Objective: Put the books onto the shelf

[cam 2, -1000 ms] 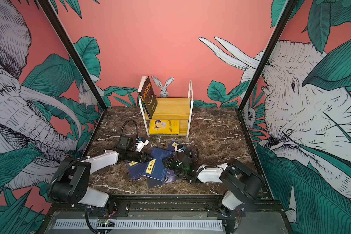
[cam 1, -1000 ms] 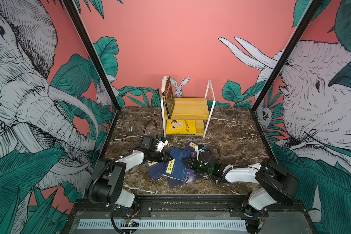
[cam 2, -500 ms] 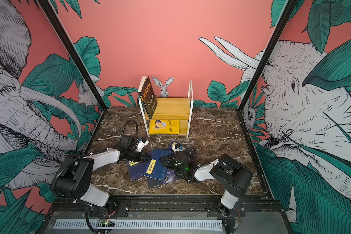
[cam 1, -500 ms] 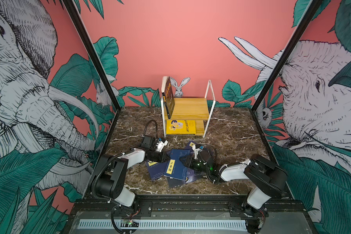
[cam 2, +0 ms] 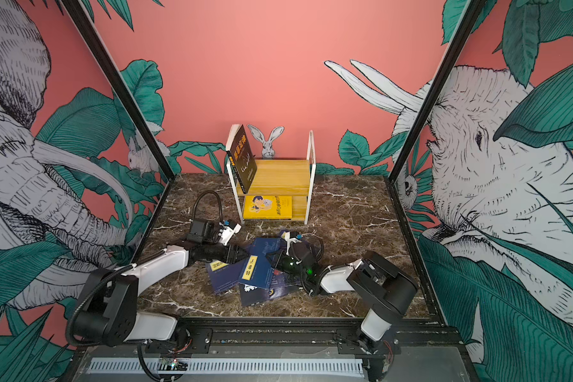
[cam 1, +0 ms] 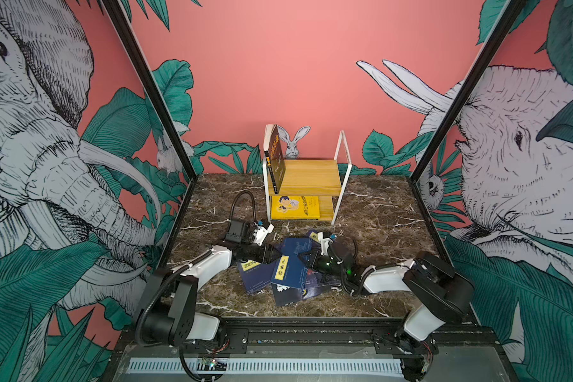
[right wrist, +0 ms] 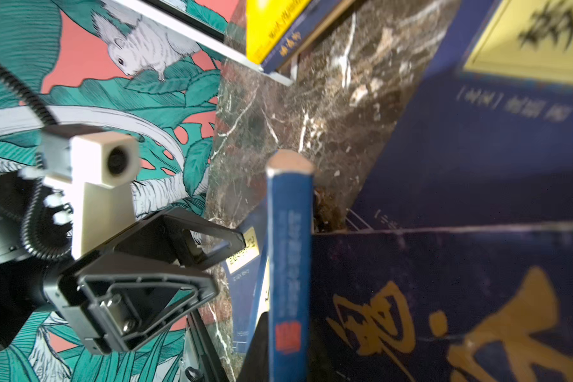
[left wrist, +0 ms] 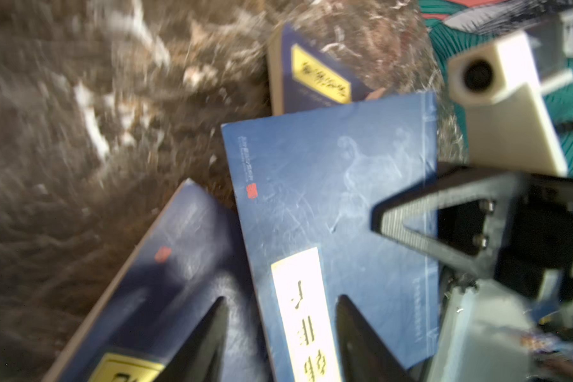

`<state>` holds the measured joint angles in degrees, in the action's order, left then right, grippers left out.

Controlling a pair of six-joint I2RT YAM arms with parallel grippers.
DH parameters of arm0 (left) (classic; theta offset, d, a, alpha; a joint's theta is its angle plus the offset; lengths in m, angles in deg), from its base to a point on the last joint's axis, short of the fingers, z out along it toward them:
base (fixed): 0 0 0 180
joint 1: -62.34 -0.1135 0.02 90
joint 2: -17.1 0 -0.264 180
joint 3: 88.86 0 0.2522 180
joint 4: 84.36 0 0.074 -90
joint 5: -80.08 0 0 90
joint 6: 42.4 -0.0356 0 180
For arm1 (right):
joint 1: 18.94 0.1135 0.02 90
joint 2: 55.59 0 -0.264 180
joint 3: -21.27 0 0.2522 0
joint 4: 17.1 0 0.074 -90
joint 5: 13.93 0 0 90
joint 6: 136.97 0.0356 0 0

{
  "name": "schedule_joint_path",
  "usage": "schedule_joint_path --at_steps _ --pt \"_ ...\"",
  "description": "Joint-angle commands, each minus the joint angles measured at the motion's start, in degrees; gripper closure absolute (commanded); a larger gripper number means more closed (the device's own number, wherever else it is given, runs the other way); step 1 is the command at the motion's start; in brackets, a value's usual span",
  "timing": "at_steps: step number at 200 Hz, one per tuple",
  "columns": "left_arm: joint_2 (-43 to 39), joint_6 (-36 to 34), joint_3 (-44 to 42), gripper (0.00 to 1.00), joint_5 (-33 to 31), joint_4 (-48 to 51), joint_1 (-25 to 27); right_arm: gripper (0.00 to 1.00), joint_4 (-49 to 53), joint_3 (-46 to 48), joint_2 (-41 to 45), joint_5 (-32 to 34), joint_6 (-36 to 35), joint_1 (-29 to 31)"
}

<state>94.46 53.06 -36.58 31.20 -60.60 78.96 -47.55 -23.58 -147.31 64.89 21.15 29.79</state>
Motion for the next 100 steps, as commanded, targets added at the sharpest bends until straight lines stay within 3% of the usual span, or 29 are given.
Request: schedule_joint_path --at_steps 1,39,66,100 --pt "-4.0 -3.2 0.0 0.27 2.3 0.4 -2.0 1.00 0.3 0.1 5.0 0.7 1.0 -1.2" --pt "-9.8 -1.8 -1.0 0.01 10.9 -3.0 -6.1 1.00 -2.6 1.4 8.9 0.9 2.2 -2.3" --pt "-11.0 0.8 -0.9 0.01 17.1 -5.5 -8.2 1.00 -8.3 0.3 8.2 -1.1 5.1 -2.7" --pt "-11.0 4.3 -0.9 0.01 25.4 -9.9 -8.4 1.00 -7.2 -2.8 8.9 -3.3 4.7 -2.7"
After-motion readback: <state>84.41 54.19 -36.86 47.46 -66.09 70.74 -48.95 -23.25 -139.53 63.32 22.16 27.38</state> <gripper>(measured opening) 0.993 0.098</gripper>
